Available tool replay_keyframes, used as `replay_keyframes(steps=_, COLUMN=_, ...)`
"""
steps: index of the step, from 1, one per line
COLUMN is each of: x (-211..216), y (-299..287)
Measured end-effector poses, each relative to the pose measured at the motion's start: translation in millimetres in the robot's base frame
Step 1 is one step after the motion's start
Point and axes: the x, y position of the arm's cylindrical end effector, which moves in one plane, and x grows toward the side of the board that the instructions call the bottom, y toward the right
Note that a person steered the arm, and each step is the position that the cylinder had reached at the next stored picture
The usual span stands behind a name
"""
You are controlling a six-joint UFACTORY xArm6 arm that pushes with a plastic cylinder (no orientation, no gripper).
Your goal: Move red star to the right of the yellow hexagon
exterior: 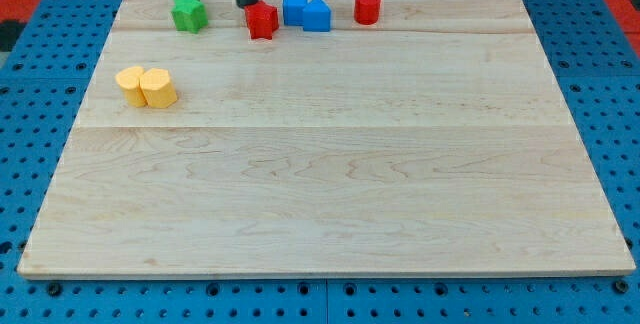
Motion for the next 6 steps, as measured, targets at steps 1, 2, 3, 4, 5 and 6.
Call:
replay_keyframes(steps=1, x=21.8, y=33.4)
replay_keyframes(steps=2, x=40.9, y=66.9)
replay_keyframes(steps=3, x=31.7, y=58.9)
replay_keyframes(steps=4, x=21.8, y=22.6)
replay_keyframes(steps=5, x=37.2, y=16.4)
replay_keyframes(steps=6, x=65.1, y=31.0)
